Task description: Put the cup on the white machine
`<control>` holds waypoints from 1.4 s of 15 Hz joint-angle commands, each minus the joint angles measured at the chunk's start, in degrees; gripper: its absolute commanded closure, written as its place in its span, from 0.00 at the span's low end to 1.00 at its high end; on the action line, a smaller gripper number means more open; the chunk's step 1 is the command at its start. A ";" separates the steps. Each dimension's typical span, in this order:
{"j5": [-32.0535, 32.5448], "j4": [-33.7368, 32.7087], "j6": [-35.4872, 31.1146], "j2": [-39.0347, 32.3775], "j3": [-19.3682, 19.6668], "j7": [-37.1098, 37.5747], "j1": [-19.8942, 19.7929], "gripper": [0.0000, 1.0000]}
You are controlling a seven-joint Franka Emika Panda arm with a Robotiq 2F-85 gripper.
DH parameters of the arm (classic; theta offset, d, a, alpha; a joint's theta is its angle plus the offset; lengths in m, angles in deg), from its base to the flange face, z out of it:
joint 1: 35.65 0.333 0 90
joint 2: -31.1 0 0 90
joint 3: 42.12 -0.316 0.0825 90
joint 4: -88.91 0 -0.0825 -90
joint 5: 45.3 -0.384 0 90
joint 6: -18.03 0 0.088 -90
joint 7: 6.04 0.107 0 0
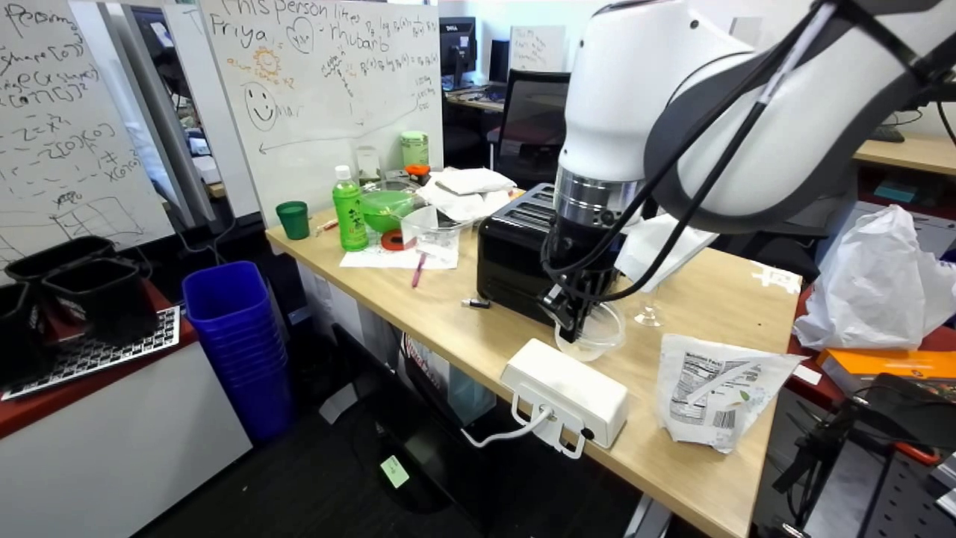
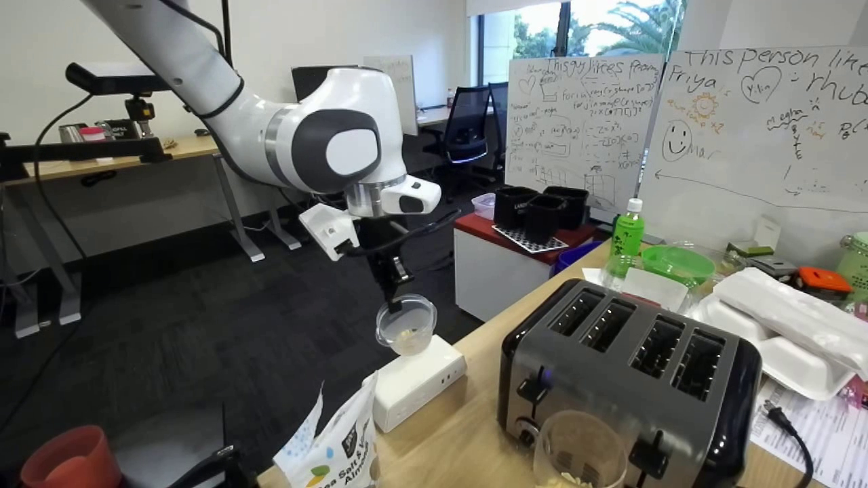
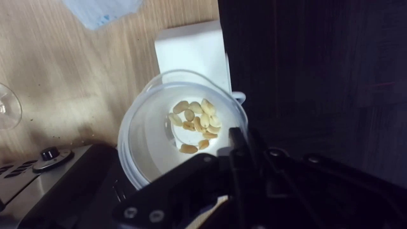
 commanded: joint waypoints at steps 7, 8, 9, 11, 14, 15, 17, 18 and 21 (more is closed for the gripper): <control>-2.45 -1.85 7.26 -4.76 -0.60 -8.46 -0.19 0.98; -2.91 -1.97 7.61 -5.05 -0.74 -9.17 -0.28 0.98; -3.72 -2.16 8.07 -5.38 -0.92 -9.99 -0.41 0.98; -5.23 -2.60 8.95 -5.90 -1.15 -11.29 -0.54 0.98; -5.51 -2.95 8.24 -6.19 -0.82 -11.08 -0.26 0.67; -5.59 -3.10 7.75 -6.19 -0.74 -10.81 -0.27 0.61; -5.58 -3.50 7.27 -6.15 -0.57 -10.41 -0.30 0.47; -5.75 -3.72 7.31 -6.12 -0.60 -10.59 -0.38 0.41; -7.13 -4.12 6.89 -5.34 -0.71 -11.01 -0.95 0.19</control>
